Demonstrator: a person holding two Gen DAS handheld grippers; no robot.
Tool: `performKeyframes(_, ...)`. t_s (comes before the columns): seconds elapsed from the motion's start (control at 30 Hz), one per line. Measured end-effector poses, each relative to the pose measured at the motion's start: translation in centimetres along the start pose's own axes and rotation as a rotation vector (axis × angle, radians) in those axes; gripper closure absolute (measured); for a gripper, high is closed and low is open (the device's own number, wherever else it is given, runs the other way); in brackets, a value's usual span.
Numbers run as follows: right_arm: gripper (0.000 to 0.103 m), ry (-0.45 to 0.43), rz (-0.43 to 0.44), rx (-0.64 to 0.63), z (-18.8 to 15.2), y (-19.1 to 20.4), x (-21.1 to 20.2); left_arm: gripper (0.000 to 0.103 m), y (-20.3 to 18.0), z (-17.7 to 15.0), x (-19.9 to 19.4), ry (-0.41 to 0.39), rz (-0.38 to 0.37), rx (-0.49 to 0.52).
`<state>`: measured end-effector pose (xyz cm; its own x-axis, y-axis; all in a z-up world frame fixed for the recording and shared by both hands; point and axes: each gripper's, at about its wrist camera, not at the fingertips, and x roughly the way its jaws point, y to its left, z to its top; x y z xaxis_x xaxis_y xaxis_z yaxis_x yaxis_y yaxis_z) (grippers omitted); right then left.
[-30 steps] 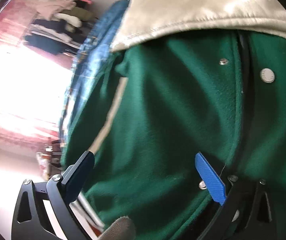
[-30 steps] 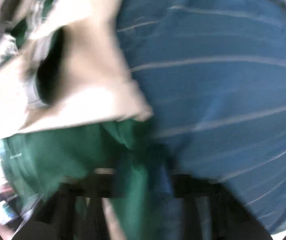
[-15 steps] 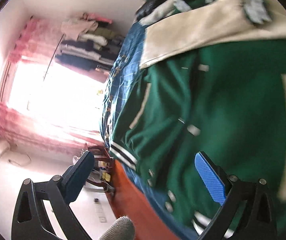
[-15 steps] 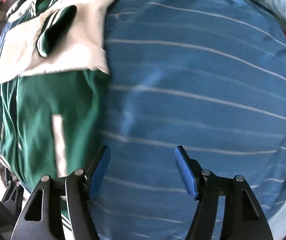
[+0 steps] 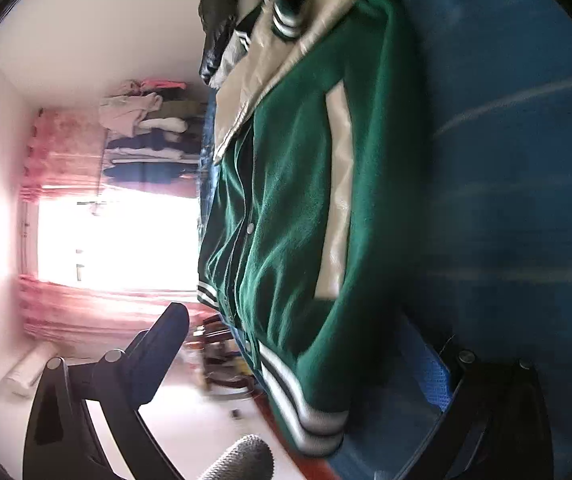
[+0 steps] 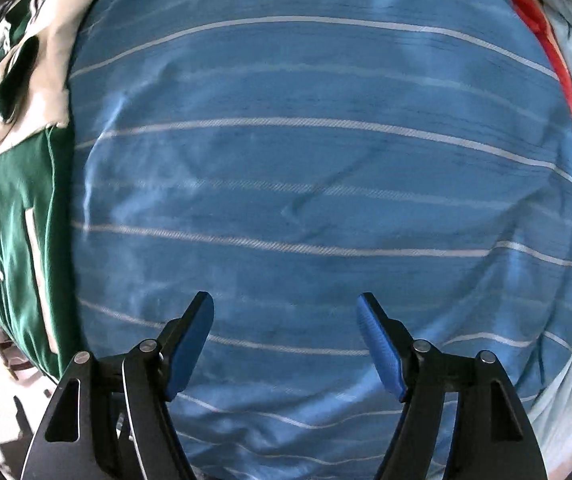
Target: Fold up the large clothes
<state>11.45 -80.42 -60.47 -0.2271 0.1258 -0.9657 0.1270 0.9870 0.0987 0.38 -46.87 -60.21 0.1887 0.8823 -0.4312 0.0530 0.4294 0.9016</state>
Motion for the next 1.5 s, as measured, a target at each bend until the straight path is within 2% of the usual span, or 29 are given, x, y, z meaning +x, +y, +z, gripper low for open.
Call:
performKeyframes(0.1,0.028,-0.01,0.012,-0.002,3.0,-1.0,-0.6,0.0,1.0,1.4,3.0,0.047,-0.001,-0.068)
performKeyframes(0.23,0.028,-0.019,0.042,-0.018,4.2,0.2,-0.5,0.0,2.7,3.0,5.6,0.083,0.038,-0.106)
performKeyframes(0.3,0.028,-0.017,0.098,-0.023,5.8,0.5,-0.3,0.0,3.7,3.7,7.0,0.112,0.033,-0.128)
performKeyframes(0.4,0.028,-0.065,0.269,-0.04,8.4,1.7,-0.6,0.0,5.6,4.1,7.7,0.115,0.026,-0.175)
performKeyframes(0.47,0.025,-0.104,0.461,-0.052,10.5,2.5,-0.9,0.004,7.3,3.8,7.3,0.082,0.022,-0.219)
performKeyframes(0.5,0.019,-0.121,0.547,-0.058,11.5,2.9,-0.9,0.022,7.7,3.6,6.6,0.066,0.006,-0.238)
performKeyframes(0.53,0.015,-0.136,0.61,-0.064,11.9,3.9,-0.9,0.047,8.3,3.4,6.1,0.048,-0.035,-0.25)
performKeyframes(0.57,0.014,-0.15,0.677,-0.068,12.3,5.1,-0.6,0.058,8.8,3.4,5.8,0.042,-0.068,-0.254)
performKeyframes(0.6,0.01,-0.153,0.749,-0.071,13.7,5.9,-0.3,0.073,9.2,3.3,5.6,0.034,-0.098,-0.258)
performKeyframes(0.63,0.009,-0.15,0.778,-0.066,14.8,6.6,-0.1,0.084,9.7,3.2,5.2,0.024,-0.129,-0.257)
performKeyframes(0.8,0.009,-0.06,0.944,-0.013,17.3,10.8,2.5,0.089,11.7,3.3,5.4,0.001,-0.195,-0.263)
performKeyframes(0.87,0.009,-0.023,0.935,0.007,17.9,11.9,2.9,0.089,12.4,3.4,5.7,-0.01,-0.217,-0.266)
performKeyframes(0.9,0.012,-0.028,0.915,0.008,16.7,13.7,3.1,0.089,12.4,3.3,5.5,-0.011,-0.23,-0.269)
performKeyframes(0.93,0.042,-0.042,0.864,0.012,15.6,15.1,3.2,0.09,12.7,3.2,5.6,-0.013,-0.253,-0.275)
performKeyframes(0.97,0.061,-0.046,0.823,0.002,15.7,16.8,3.1,0.09,13.1,3.2,5.8,-0.011,-0.275,-0.281)
performKeyframes(1.0,0.078,-0.054,0.788,0.01,15.0,17.0,2.1,0.09,13.8,3.1,6.2,-0.01,-0.306,-0.288)
performKeyframes(1.03,0.083,-0.057,0.774,0.026,14.7,17.0,1.0,0.09,14.2,3.0,6.4,-0.009,-0.333,-0.291)
performKeyframes(1.1,0.086,-0.079,0.75,0.036,14.0,17.7,-2.2,0.09,16.1,2.7,7.2,-0.007,-0.404,-0.316)
performKeyframes(1.2,0.087,-0.129,0.681,-0.009,11.6,18.9,-8.9,0.09,21.0,1.8,9.1,-0.01,-0.548,-0.369)
performKeyframes(1.27,0.087,-0.155,0.611,-0.047,9.5,21.7,-12.7,0.09,24.3,1.3,11.1,-0.008,-0.633,-0.407)
performKeyframes(1.37,0.087,-0.186,0.52,-0.107,7.7,27.9,-17.9,0.086,28.9,0.7,15.5,0.027,-0.765,-0.471)
performKeyframes(1.47,0.087,-0.194,0.397,-0.184,8.3,38.5,-20.1,0.086,32.3,0.1,21.8,0.09,-0.897,-0.536)
performKeyframes(1.5,0.087,-0.195,0.362,-0.199,8.7,41.9,-20.1,0.086,32.9,0.0,23.6,0.101,-0.912,-0.554)
